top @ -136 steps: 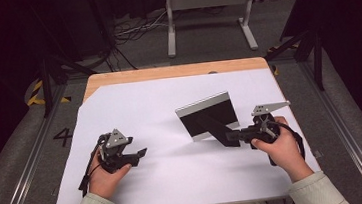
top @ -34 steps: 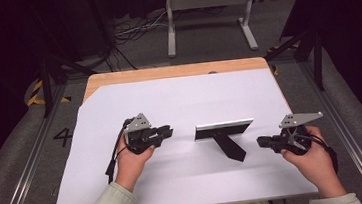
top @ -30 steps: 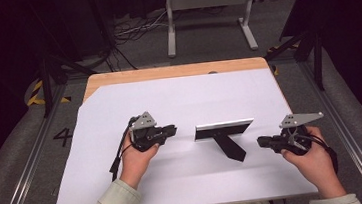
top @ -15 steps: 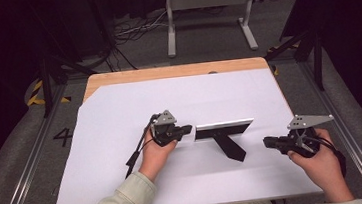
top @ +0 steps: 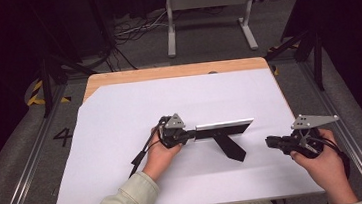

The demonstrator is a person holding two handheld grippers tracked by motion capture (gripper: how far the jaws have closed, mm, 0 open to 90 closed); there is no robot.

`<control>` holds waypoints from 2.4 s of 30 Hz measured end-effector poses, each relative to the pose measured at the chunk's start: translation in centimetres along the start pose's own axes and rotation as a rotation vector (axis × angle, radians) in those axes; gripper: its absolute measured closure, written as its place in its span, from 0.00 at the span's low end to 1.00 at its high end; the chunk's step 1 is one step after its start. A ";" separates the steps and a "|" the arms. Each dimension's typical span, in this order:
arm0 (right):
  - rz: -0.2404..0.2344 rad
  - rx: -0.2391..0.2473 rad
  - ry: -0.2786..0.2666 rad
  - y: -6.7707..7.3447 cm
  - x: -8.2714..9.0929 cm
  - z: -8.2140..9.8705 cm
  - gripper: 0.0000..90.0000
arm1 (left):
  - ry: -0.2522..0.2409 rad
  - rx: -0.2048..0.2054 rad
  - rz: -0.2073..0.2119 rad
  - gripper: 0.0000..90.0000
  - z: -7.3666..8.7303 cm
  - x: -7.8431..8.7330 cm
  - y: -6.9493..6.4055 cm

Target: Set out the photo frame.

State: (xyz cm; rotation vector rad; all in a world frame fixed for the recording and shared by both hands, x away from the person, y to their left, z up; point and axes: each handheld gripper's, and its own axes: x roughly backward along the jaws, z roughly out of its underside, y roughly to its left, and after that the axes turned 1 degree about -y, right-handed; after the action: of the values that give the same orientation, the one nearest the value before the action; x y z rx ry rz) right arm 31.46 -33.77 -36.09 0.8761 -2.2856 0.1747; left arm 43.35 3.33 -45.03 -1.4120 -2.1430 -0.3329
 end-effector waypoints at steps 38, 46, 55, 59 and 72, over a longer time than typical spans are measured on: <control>0.065 -0.042 0.019 0.9 1.6 -0.6 0.89 | 0.180 -0.133 0.209 1.00 -0.8 -1.3 -5.8; 0.062 -0.066 0.014 0.8 1.9 -0.5 0.88 | 0.194 -0.153 0.245 1.00 -0.9 -1.7 -6.6; 0.048 -0.084 0.007 0.8 2.1 -0.6 0.88 | 0.210 -0.198 0.309 1.00 -1.0 -2.3 -8.2; 0.048 -0.087 0.004 0.8 2.1 -0.6 0.88 | 0.218 -0.241 0.325 1.00 -1.2 -2.6 -9.0; 0.017 -0.163 -0.028 0.8 2.6 -0.7 0.83 | 0.223 -0.279 0.378 1.00 -1.6 -3.4 -10.6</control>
State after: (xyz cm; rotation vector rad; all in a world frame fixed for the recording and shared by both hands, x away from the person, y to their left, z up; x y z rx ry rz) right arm 29.88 -34.36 -33.79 0.7796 -2.2969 -0.0166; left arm 35.26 -4.43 -44.70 -1.8031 -1.6553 -0.6258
